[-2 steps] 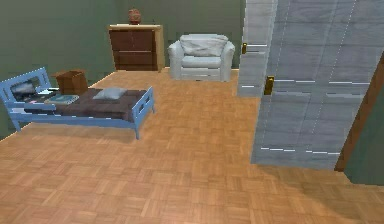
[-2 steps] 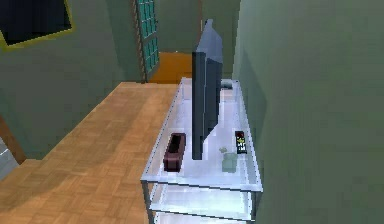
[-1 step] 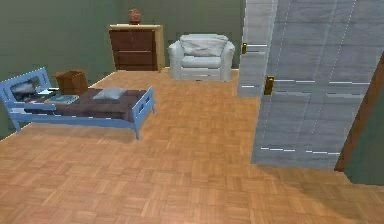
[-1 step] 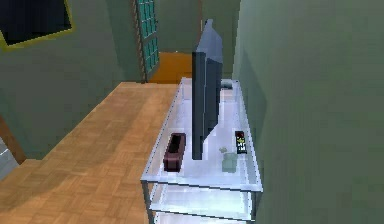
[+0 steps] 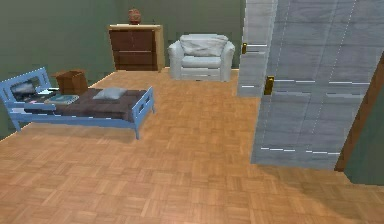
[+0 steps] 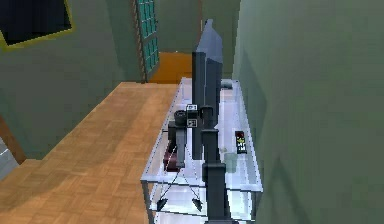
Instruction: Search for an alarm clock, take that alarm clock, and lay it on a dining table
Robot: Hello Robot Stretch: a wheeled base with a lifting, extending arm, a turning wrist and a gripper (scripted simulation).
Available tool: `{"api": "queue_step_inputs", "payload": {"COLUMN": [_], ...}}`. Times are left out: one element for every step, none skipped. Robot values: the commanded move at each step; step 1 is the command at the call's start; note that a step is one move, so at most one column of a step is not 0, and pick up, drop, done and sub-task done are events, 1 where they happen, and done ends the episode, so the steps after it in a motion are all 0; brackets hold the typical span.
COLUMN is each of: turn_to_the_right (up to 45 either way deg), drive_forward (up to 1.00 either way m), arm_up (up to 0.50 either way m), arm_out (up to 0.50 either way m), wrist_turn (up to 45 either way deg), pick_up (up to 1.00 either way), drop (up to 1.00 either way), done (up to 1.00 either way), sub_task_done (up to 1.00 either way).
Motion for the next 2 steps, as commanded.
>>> {"api": "queue_step_inputs", "payload": {"turn_to_the_right": [0.0,0.0], "drive_forward": [0.0,0.0], "arm_up": [0.0,0.0], "arm_out": [0.0,0.0], "wrist_turn": [45.0,45.0], "pick_up": [0.0,0.0], "drop": [0.0,0.0], "done": [0.0,0.0], "sub_task_done": [0.0,0.0]}}
